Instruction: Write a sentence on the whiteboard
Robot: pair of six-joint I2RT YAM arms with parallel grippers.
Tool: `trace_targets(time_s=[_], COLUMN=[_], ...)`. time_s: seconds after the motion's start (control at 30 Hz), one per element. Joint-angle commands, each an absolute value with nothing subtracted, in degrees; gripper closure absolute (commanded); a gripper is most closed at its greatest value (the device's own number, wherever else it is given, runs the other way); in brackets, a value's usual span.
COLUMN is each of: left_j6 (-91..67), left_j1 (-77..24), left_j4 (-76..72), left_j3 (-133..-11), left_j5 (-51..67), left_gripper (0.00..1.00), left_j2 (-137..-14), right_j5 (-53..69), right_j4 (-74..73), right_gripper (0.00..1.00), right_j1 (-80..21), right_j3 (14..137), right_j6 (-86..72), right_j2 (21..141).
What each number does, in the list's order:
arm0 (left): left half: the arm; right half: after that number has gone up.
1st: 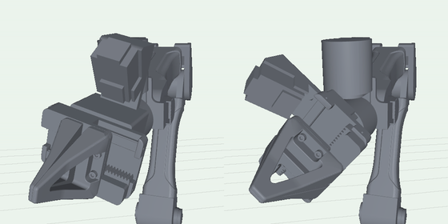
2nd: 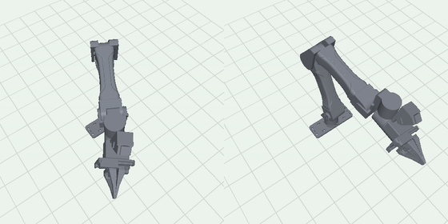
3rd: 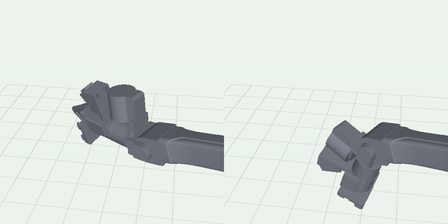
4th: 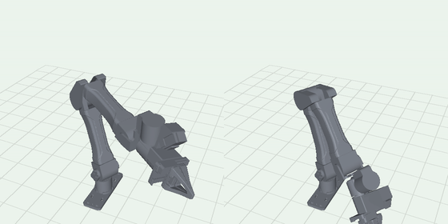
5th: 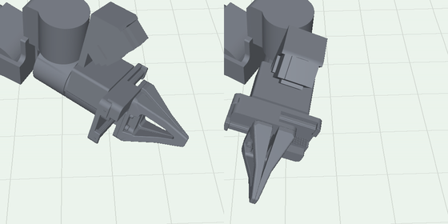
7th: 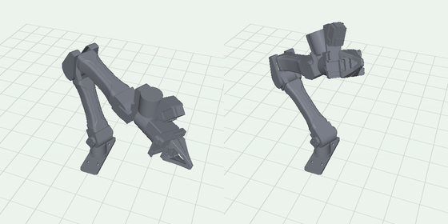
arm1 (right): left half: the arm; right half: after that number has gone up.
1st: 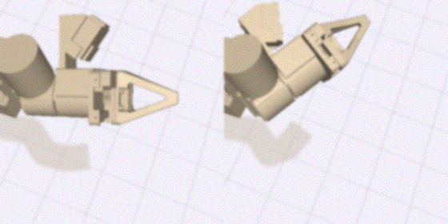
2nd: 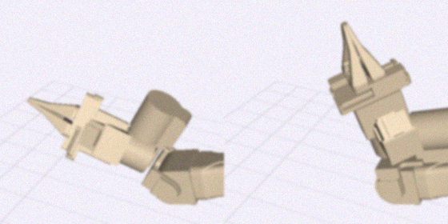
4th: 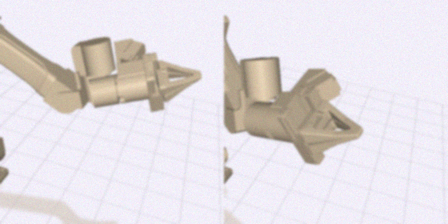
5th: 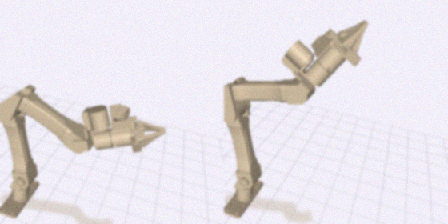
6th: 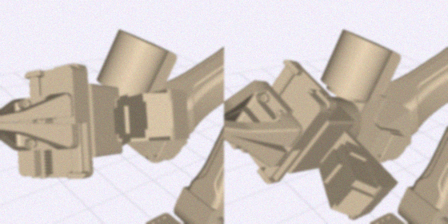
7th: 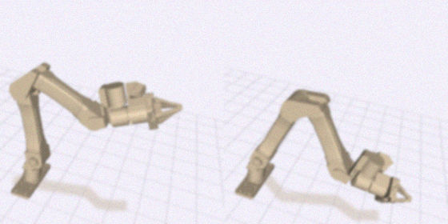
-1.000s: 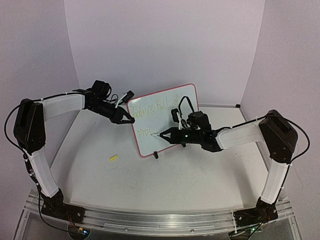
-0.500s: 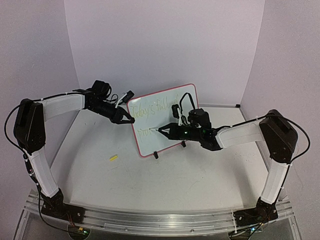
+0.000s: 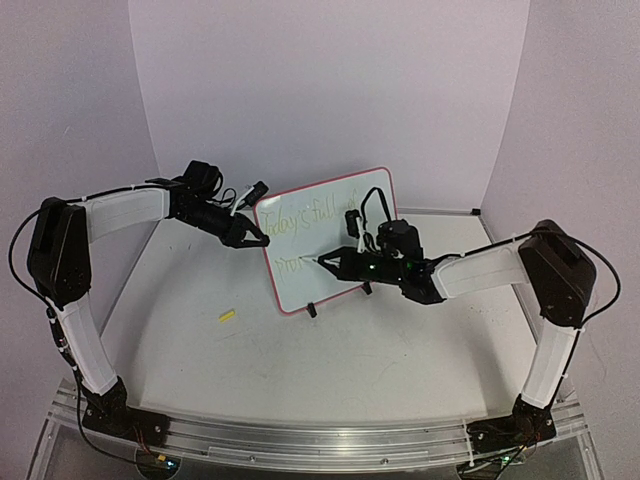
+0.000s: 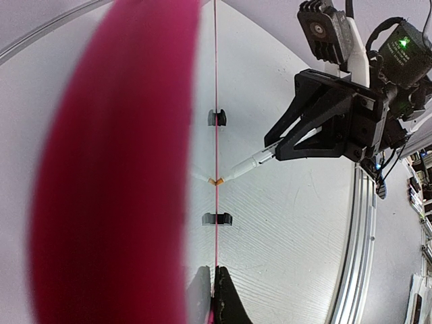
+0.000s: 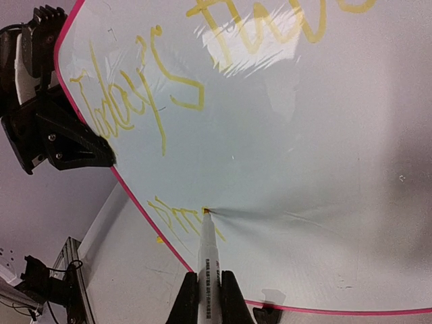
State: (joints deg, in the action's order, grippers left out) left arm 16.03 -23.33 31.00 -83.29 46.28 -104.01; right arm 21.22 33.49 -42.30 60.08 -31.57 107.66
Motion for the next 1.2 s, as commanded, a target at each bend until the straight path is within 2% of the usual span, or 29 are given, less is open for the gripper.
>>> trace_targets(time_s=[0.0,0.6,1.17], left_j6=[19.1,19.1,19.1], left_j1=[-25.0,-25.0,-25.0], left_j4=[35.4,35.4,35.4], left_j3=[-83.5,-83.5,-83.5], left_j5=[42.5,42.5,42.5], left_gripper=[1.00,1.00,1.00], left_j2=[-104.3,-104.1,-104.1], right_j5=[15.6,16.6,18.8], right_j4=[34.8,34.8,38.5], right_gripper=[1.00,1.00,1.00], right_j1=[-41.8,-41.8,-41.8], right_j3=[58.8,55.7,60.2], right_j6=[-32.0,-32.7,-35.3], right_j2=[105.7,106.5,106.4])
